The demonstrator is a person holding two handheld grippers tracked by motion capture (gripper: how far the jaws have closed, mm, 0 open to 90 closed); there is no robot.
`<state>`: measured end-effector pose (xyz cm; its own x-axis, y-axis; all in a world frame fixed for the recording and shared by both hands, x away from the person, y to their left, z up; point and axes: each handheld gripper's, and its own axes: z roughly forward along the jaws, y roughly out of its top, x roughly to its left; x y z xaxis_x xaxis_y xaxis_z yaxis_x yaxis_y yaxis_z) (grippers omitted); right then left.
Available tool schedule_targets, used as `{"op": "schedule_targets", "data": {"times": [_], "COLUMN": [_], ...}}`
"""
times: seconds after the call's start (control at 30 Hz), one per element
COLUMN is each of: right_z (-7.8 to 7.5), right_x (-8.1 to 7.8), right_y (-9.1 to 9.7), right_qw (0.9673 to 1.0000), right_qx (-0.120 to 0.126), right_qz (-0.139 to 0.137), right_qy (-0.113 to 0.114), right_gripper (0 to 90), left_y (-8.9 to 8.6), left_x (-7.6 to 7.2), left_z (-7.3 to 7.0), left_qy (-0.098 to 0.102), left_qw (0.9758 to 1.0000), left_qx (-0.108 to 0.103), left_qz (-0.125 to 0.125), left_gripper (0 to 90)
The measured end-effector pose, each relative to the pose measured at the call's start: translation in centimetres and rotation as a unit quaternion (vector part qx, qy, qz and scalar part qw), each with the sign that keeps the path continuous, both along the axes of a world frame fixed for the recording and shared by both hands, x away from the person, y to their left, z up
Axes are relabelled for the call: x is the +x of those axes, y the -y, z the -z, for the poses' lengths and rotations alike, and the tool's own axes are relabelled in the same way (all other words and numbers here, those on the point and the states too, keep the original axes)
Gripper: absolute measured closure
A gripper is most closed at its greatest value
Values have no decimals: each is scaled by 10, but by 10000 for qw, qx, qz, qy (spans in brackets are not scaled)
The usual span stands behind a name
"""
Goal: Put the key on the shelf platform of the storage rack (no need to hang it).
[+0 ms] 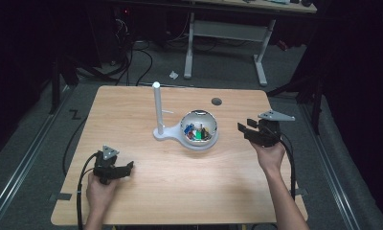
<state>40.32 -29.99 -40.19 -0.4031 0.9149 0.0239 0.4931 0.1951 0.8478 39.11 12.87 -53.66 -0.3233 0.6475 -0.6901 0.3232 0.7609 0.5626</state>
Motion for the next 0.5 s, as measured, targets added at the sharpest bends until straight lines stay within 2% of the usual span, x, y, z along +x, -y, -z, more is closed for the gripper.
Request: {"op": "schedule_targets", "data": {"times": [0.03,0.33,0.5], "right_z": [0,5,4], "right_x": [-3,-19,-28], "right_y": [2,22,30], "right_qw": [10000,9996,9993], "right_qx": [38,152,217], "right_qz": [38,235,296], "right_qy": [56,21,115], "right_gripper": [541,542,545], "left_y": [0,0,0], "left_x": [0,0,0], "left_z": [0,0,0], "left_qy": [-1,-1,0], "left_qw": [10000,10000,10000], "left_qx": [6,5,7], "left_qz": [6,3,5], "left_gripper": [184,184,184]}}
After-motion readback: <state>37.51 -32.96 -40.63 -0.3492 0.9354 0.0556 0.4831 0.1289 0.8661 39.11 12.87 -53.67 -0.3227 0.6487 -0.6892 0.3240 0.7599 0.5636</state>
